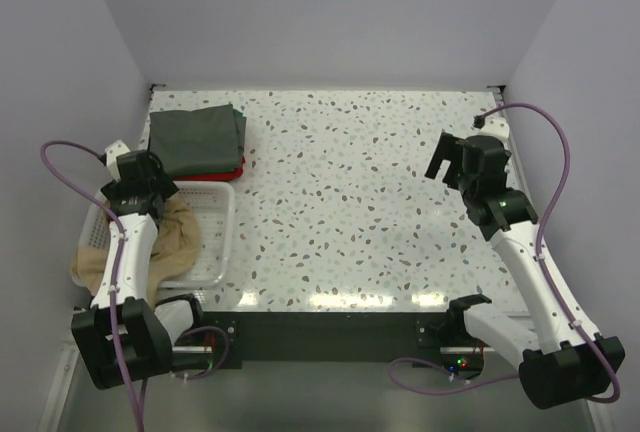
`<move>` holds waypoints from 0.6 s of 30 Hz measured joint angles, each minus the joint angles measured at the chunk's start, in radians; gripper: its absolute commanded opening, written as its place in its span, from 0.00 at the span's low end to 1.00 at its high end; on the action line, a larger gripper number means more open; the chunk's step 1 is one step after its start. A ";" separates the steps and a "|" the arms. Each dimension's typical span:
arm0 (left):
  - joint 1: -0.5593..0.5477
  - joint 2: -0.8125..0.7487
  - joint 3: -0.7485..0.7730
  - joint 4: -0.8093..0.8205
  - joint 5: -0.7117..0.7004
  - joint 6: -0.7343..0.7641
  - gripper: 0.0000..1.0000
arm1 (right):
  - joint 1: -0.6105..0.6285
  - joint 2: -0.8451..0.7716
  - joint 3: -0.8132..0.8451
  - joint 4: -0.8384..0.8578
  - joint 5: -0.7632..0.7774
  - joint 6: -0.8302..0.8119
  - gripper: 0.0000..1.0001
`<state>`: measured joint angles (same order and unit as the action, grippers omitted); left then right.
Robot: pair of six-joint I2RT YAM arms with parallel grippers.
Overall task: Fold and stack the t-shirts
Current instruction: Grab the tshirt from the pile
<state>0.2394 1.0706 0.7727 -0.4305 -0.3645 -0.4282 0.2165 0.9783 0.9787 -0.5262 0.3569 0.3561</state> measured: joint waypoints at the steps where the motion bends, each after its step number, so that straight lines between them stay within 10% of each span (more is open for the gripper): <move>1: 0.014 0.008 -0.003 0.011 0.008 -0.001 0.63 | 0.000 -0.002 0.000 0.000 0.000 0.001 0.99; 9: 0.036 0.027 -0.003 0.076 0.073 0.017 0.00 | 0.000 -0.004 0.000 -0.011 0.003 0.007 0.99; 18: 0.036 -0.065 0.022 0.039 0.124 -0.002 0.00 | 0.000 0.034 0.020 -0.012 0.008 0.011 0.99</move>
<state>0.2756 1.0058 0.7944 -0.3912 -0.2409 -0.4297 0.2165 1.0119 0.9985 -0.5381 0.3653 0.3668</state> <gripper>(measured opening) 0.032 0.986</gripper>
